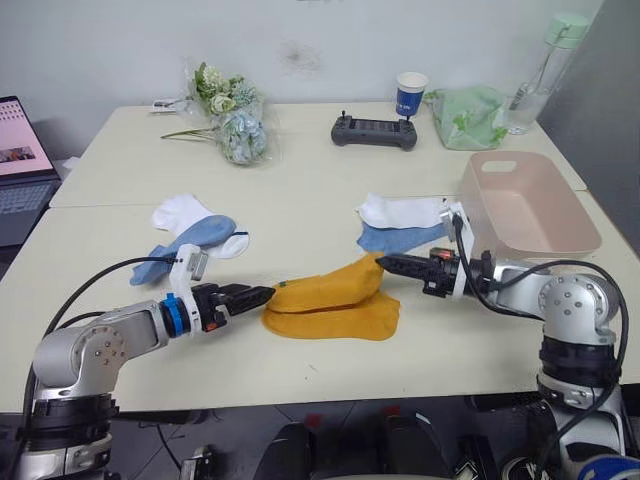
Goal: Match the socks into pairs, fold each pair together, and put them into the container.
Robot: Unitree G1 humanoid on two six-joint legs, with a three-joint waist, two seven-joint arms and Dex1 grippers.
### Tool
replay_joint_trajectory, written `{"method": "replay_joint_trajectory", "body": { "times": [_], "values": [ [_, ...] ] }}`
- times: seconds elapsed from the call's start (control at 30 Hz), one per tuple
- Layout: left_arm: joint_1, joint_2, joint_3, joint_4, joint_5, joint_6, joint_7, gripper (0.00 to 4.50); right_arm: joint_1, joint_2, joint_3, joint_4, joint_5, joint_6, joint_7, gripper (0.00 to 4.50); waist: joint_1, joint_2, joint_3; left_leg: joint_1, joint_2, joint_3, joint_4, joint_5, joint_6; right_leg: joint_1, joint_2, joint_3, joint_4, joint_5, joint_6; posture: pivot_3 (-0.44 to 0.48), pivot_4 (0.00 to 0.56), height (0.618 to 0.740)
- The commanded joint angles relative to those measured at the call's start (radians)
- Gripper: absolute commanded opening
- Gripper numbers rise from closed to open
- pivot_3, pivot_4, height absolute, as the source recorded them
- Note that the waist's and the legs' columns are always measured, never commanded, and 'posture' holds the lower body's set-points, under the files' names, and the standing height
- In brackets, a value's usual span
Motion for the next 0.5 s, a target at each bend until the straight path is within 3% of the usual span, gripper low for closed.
{"method": "replay_joint_trajectory", "body": {
  "times": [0.03,0.17,0.5],
  "values": [
    [-0.038,0.004,-0.062,0.029,0.100,-0.103,-0.009,4.50,0.027,-0.014,-0.020,-0.052,0.026,-0.022,-0.004,0.01,0.000,0.000,0.000,0.000,0.000,0.000,0.000,0.000,0.000,0.000,0.000,0.000,0.000,0.000,0.000,0.000,0.150,0.740],
    [-0.070,-0.017,-0.093,0.057,0.128,-0.134,-0.025,4.50,0.051,-0.006,-0.006,-0.049,0.012,-0.051,-0.012,0.01,0.001,0.000,0.000,0.000,0.000,0.001,0.000,0.000,0.000,0.000,0.000,0.000,0.000,0.000,0.000,0.000,0.150,0.740],
    [-0.056,0.020,-0.089,0.053,0.138,-0.136,-0.099,1.31,0.069,-0.001,0.020,-0.045,0.013,-0.092,-0.018,0.00,-0.001,0.000,0.000,0.000,0.000,0.001,0.000,0.000,0.000,0.000,0.000,0.000,0.000,0.000,0.000,0.000,0.150,0.740]
  ]
}}
